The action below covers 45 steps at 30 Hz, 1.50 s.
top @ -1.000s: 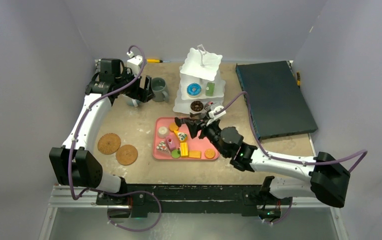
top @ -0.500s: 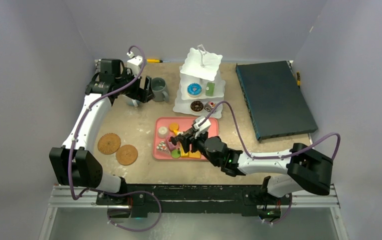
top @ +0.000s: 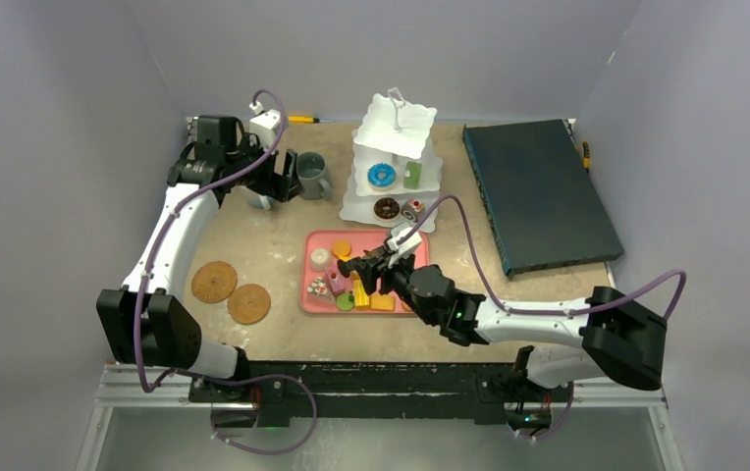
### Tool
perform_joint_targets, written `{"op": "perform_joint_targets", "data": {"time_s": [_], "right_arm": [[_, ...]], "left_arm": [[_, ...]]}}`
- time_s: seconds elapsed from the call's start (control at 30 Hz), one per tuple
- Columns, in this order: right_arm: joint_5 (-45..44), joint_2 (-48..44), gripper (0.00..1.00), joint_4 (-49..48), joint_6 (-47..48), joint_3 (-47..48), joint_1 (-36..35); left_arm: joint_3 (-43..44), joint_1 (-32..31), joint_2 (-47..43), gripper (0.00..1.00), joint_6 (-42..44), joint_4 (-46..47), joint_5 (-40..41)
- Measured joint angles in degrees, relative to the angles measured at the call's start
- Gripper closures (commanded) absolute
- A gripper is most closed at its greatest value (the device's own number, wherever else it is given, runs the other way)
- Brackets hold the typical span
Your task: Serve the afternoon tea
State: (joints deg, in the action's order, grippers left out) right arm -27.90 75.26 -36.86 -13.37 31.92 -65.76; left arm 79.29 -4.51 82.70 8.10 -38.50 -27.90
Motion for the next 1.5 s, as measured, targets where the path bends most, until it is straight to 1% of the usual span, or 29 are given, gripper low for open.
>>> {"op": "perform_joint_targets", "data": {"time_s": [0.17,0.33,0.47,0.53,0.7,0.77,0.93,1.07,1.23,1.33,1.5], "right_arm": [[0.3,0.5,0.34,-0.2,1.2,0.0,2.1],[1.2,3.8,0.34,-0.5,2.1,0.0,3.9],[3.6,6.4,0.35,-1.3,2.5,0.6,4.3],[4.6,7.6,0.38,-1.5,2.6,1.1,4.3],[5.4,10.3,0.56,-2.1,2.8,2.0,4.3],[5.4,10.5,0.60,-2.1,3.2,2.3,4.5],[5.6,8.4,0.65,0.6,4.5,4.9,6.6],[6.4,2.4,0.65,3.6,6.1,8.7,9.8],[6.6,-2.4,0.66,3.8,7.6,12.9,11.7],[6.8,-2.4,0.66,3.7,8.1,13.4,11.9],[7.9,0.6,0.66,4.3,8.1,13.4,12.5]], "left_arm": [[0.0,0.0,0.0,0.18,0.0,0.0,0.0],[0.0,0.0,0.0,0.18,0.0,0.0,0.0],[0.0,0.0,0.0,0.18,0.0,0.0,0.0],[0.0,0.0,0.0,0.18,0.0,0.0,0.0],[0.0,0.0,0.0,0.19,0.0,0.0,0.0],[0.0,0.0,0.0,0.19,0.0,0.0,0.1],[0.0,0.0,0.0,0.19,0.0,0.0,0.1],[0.0,0.0,0.0,0.19,0.0,0.0,0.0],[0.0,0.0,0.0,0.19,0.0,0.0,0.0],[0.0,0.0,0.0,0.19,0.0,0.0,0.0],[0.0,0.0,0.0,0.20,0.0,0.0,0.1]]}}
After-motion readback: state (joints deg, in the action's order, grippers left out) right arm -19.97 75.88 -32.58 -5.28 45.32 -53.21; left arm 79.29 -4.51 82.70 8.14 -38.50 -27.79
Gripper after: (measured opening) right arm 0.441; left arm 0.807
